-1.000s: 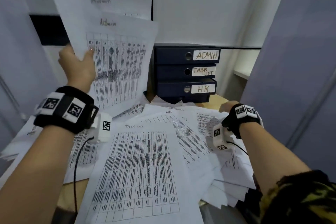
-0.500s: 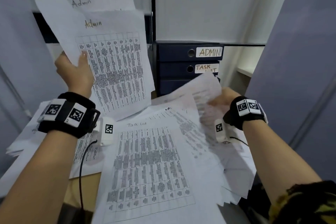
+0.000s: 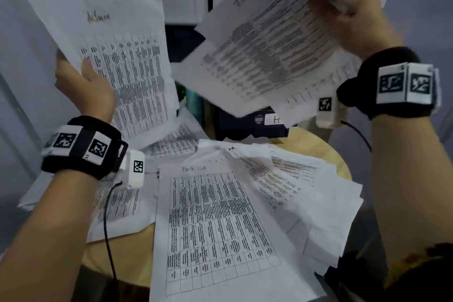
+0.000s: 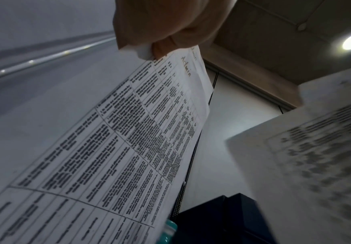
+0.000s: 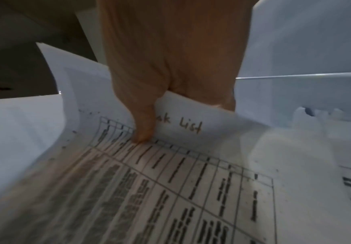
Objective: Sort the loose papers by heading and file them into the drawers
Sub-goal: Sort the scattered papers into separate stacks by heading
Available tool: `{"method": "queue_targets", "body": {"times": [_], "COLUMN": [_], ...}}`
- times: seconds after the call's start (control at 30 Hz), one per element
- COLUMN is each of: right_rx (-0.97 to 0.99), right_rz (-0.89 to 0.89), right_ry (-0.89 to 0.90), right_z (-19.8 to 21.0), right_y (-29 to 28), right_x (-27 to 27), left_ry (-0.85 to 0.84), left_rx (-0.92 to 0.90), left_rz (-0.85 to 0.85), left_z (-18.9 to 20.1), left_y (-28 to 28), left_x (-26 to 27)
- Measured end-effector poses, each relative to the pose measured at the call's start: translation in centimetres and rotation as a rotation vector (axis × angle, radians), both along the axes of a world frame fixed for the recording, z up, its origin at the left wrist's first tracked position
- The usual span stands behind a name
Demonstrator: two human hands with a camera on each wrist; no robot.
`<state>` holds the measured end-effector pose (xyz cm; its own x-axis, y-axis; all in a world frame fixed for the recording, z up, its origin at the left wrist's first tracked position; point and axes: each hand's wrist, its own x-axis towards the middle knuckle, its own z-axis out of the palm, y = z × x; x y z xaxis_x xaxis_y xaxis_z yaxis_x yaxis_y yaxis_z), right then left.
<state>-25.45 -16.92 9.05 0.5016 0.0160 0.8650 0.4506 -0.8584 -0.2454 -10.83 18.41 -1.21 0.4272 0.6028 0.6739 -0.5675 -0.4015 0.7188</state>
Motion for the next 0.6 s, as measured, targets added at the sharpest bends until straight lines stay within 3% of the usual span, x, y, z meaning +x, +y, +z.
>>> {"method": "queue_targets", "body": {"times": [0.2, 0.3, 0.4, 0.47, 0.6], "right_rx": [-0.218, -0.342, -0.508, -0.641, -0.693], "right_rz": [0.011, -0.014, -0.075, -0.01, 0.011], "right_ry": [0.233, 0.54, 0.874, 1.039, 1.131], "right_z": [2.5, 2.6, -1.0, -4.8, -12.0], "right_y": [1.3, 4.0, 8.8, 11.7, 14.4], "right_x": [0.5, 1.9, 4.6, 7.2, 10.5], "left_ry": [-0.035, -0.043, -0.027, -0.015, 0.018], "left_rx": [-0.005, -0.024, -0.052, -0.048, -0.04], "left_rz": [-0.041, -0.074, -0.121, -0.127, -0.1], "left_z": [1.2, 1.3, 1.4, 1.1, 0.4], "left_y": [2.1, 2.9, 2.7, 2.4, 1.6], "left_x": [0.2, 0.5, 0.5, 0.8, 0.2]}}
